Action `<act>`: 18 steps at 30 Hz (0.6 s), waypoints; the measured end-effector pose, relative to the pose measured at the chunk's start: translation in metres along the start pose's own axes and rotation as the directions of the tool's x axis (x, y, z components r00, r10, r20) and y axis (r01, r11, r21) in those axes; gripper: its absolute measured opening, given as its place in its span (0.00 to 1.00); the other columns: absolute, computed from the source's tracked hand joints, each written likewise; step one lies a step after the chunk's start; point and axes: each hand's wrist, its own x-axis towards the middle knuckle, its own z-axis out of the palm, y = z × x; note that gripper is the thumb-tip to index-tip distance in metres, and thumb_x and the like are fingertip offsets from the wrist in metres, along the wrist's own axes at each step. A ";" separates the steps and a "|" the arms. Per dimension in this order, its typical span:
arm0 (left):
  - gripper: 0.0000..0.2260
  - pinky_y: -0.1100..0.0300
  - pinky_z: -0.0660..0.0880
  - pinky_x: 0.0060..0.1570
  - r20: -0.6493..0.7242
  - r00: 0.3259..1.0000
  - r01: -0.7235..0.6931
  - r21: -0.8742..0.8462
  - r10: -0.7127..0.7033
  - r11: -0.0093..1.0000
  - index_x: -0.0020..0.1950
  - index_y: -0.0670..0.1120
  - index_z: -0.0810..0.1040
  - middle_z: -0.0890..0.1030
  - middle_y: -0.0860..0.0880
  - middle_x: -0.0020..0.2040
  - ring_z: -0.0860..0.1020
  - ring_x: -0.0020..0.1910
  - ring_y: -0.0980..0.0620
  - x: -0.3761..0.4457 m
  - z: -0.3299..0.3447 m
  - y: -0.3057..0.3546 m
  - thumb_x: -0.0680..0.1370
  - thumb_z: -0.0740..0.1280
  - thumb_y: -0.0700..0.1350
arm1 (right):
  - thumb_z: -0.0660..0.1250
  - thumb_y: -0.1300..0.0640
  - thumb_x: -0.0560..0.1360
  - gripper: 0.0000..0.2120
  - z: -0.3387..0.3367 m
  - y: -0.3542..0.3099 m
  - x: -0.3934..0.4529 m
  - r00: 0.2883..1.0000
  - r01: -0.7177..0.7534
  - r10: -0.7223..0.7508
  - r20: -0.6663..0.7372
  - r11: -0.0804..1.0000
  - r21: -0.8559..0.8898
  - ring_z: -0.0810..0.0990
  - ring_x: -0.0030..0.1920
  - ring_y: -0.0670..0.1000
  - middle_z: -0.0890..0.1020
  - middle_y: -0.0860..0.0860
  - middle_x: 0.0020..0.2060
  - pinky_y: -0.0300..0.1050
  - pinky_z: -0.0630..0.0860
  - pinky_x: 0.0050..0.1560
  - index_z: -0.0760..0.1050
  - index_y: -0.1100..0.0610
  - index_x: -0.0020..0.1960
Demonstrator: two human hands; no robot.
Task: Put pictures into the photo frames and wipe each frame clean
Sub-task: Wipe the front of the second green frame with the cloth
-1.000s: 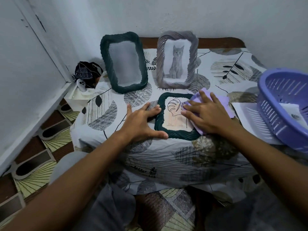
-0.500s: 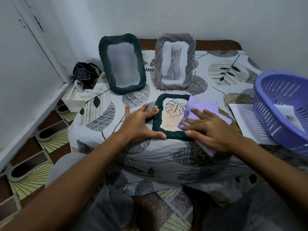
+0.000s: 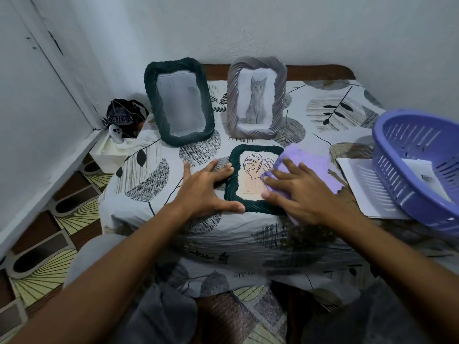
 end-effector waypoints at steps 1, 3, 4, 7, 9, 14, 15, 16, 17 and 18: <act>0.53 0.37 0.35 0.71 -0.002 1.000 -0.002 0.001 0.002 1.000 0.74 0.56 0.64 0.62 0.58 0.74 0.54 0.76 0.59 0.000 0.000 0.000 0.52 0.58 0.79 | 0.29 0.24 0.67 0.49 0.001 -0.005 -0.009 1.000 0.004 -0.004 0.000 1.000 0.005 0.49 0.78 0.52 0.64 0.47 0.74 0.56 0.50 0.75 0.65 0.47 0.74; 0.54 0.36 0.35 0.71 -0.003 1.000 -0.009 0.001 0.009 1.000 0.74 0.56 0.64 0.62 0.59 0.74 0.54 0.76 0.59 0.000 0.001 0.000 0.52 0.58 0.80 | 0.28 0.24 0.67 0.48 0.001 -0.011 -0.019 1.000 -0.008 0.008 0.005 1.000 -0.008 0.49 0.78 0.52 0.63 0.45 0.74 0.55 0.49 0.75 0.63 0.45 0.74; 0.53 0.36 0.35 0.71 -0.001 1.000 -0.012 -0.001 0.012 1.000 0.74 0.56 0.63 0.62 0.59 0.74 0.53 0.76 0.59 0.000 0.001 -0.001 0.53 0.58 0.80 | 0.27 0.25 0.67 0.48 0.001 -0.012 -0.019 1.000 -0.022 0.023 0.011 0.999 -0.026 0.49 0.78 0.52 0.63 0.44 0.75 0.55 0.49 0.74 0.62 0.44 0.75; 0.54 0.35 0.36 0.71 0.012 1.000 -0.013 -0.007 0.013 1.000 0.74 0.56 0.63 0.62 0.59 0.74 0.52 0.76 0.59 0.001 0.000 -0.001 0.52 0.58 0.80 | 0.23 0.25 0.65 0.50 -0.002 -0.011 -0.001 0.997 -0.076 0.077 0.010 0.993 -0.094 0.49 0.77 0.54 0.62 0.43 0.75 0.58 0.50 0.73 0.60 0.44 0.75; 0.54 0.36 0.35 0.71 0.010 1.000 -0.012 -0.008 0.012 1.000 0.74 0.56 0.63 0.62 0.59 0.74 0.52 0.76 0.60 0.001 -0.001 0.000 0.52 0.59 0.80 | 0.28 0.26 0.67 0.47 -0.003 -0.004 0.022 0.991 -0.130 0.130 0.000 0.986 -0.105 0.50 0.77 0.56 0.63 0.45 0.75 0.60 0.51 0.73 0.59 0.46 0.76; 0.57 0.35 0.36 0.71 0.004 1.000 -0.017 0.003 0.017 1.000 0.75 0.56 0.63 0.62 0.58 0.75 0.53 0.76 0.59 0.000 0.000 0.000 0.51 0.55 0.83 | 0.31 0.26 0.68 0.46 0.003 0.005 0.053 0.984 -0.177 0.179 0.009 0.979 -0.105 0.49 0.77 0.58 0.62 0.49 0.75 0.62 0.52 0.73 0.59 0.49 0.76; 0.57 0.35 0.36 0.71 0.003 1.000 -0.016 0.006 0.016 1.000 0.75 0.55 0.63 0.62 0.58 0.74 0.53 0.76 0.58 0.000 -0.001 0.000 0.50 0.55 0.83 | 0.31 0.26 0.68 0.47 0.004 0.004 0.051 0.983 -0.180 0.182 0.012 0.979 -0.092 0.48 0.77 0.58 0.61 0.49 0.76 0.62 0.51 0.73 0.58 0.49 0.76; 0.57 0.36 0.36 0.71 0.002 1.000 -0.015 0.010 0.015 1.000 0.75 0.55 0.63 0.62 0.58 0.74 0.54 0.76 0.58 0.000 -0.001 0.001 0.50 0.56 0.82 | 0.31 0.26 0.67 0.47 0.004 0.003 0.046 0.983 -0.180 0.182 0.011 0.981 -0.077 0.48 0.77 0.58 0.60 0.49 0.76 0.62 0.51 0.73 0.57 0.49 0.77; 0.56 0.36 0.36 0.71 -0.002 1.000 -0.013 0.014 0.013 1.000 0.75 0.55 0.63 0.62 0.57 0.74 0.54 0.76 0.58 0.000 -0.001 0.002 0.51 0.57 0.81 | 0.31 0.26 0.67 0.47 0.005 0.001 0.039 0.984 -0.174 0.175 0.010 0.983 -0.061 0.47 0.77 0.57 0.60 0.49 0.76 0.62 0.51 0.73 0.57 0.49 0.77; 0.55 0.37 0.36 0.72 -0.007 1.000 -0.010 0.014 0.010 1.000 0.74 0.55 0.64 0.62 0.57 0.75 0.54 0.76 0.58 -0.001 -0.002 0.002 0.52 0.57 0.80 | 0.32 0.26 0.67 0.46 0.004 -0.002 0.032 0.987 -0.162 0.162 0.010 0.986 -0.040 0.46 0.78 0.56 0.59 0.49 0.77 0.61 0.50 0.74 0.57 0.48 0.77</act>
